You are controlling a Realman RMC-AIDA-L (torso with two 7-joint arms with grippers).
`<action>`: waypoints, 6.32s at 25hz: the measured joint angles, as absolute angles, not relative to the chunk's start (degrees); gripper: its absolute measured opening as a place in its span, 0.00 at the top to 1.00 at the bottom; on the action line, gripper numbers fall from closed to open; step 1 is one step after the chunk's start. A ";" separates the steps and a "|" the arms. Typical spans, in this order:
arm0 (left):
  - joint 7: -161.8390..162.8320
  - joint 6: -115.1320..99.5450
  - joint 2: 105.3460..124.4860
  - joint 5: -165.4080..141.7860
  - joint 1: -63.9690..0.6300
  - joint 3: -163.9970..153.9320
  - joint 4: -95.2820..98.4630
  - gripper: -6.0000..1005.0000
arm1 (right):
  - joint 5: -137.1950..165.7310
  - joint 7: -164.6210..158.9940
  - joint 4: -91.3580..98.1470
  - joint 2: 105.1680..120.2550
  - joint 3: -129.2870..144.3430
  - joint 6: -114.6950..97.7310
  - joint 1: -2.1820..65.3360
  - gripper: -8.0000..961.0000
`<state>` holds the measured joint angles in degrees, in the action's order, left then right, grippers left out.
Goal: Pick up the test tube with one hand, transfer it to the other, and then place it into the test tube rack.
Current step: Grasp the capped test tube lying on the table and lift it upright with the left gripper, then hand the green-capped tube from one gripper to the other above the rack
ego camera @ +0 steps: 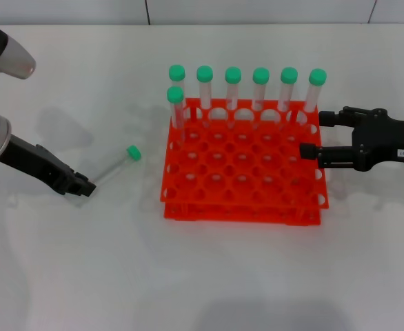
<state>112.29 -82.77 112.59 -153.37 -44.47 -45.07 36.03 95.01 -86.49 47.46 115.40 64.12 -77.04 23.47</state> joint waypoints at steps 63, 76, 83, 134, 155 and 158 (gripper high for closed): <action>87.81 -84.15 109.66 -102.43 -36.15 -38.67 40.17 0.80 | 93.42 -86.37 48.12 115.31 63.90 -76.26 23.78 0.16; 76.69 -81.79 112.46 -101.41 -43.37 -39.26 29.72 0.80 | 93.43 -85.72 49.55 115.36 64.42 -76.36 24.35 0.16; 74.00 -81.81 114.46 -101.33 -44.83 -41.63 27.96 0.80 | 93.43 -85.69 50.48 115.39 64.50 -76.74 24.45 0.16; 73.08 -84.29 117.02 -100.89 -43.59 -46.45 27.28 0.80 | 85.95 -87.02 55.74 115.36 57.79 -76.99 26.95 0.17; 73.10 -84.39 117.02 -100.90 -42.95 -46.15 27.60 0.80 | 82.84 -87.19 55.53 115.41 60.30 -77.40 28.84 0.17; 72.96 -84.38 116.91 -100.90 -42.89 -46.14 27.52 0.80 | 81.73 -87.19 55.53 115.46 61.40 -77.59 29.03 0.17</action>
